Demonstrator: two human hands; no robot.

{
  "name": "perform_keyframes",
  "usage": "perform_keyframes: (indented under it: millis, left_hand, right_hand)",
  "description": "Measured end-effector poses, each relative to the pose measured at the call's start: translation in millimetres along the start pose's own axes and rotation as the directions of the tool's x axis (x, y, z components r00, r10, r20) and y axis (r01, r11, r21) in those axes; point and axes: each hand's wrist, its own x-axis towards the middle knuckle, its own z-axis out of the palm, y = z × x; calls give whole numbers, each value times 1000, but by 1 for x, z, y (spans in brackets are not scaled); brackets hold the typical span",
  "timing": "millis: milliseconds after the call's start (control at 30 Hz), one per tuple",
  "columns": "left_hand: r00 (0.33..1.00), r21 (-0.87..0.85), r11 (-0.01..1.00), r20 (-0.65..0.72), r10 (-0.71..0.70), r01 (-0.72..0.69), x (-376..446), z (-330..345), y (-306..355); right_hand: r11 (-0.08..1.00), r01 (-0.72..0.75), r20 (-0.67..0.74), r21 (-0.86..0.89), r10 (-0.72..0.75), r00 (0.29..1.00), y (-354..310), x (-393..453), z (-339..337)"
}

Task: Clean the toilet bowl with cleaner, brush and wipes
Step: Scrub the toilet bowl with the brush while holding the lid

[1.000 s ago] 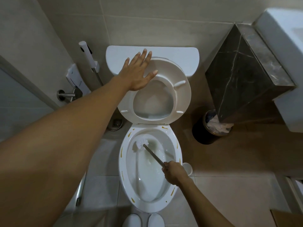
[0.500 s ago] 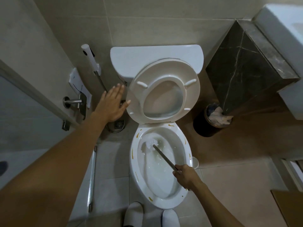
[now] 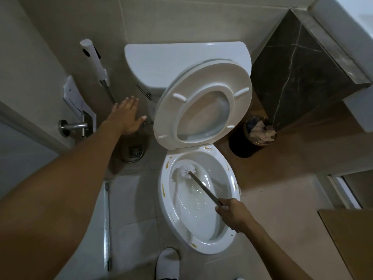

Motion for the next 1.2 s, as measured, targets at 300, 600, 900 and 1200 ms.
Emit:
perform_keyframes:
  millis: [300,600,900,1200]
  left_hand:
    - [998,-11,999,49,-33,33,42,10,3]
    - [999,-27,999,33,-38,39,69,5,-5]
    - [992,8,1000,125,-27,26,79,9,-9]
    - [988,-114,992,147,-38,55,81,15,-4]
  right_hand:
    - [998,-18,43,-56,21,999,-31,16,-5]
    - [998,-19,73,-61,24,997,-42,18,-2]
    - [996,10,13,-92,-9,1000,-41,17,-1]
    - [995,25,29,-99,-22,999,-38,19,-1]
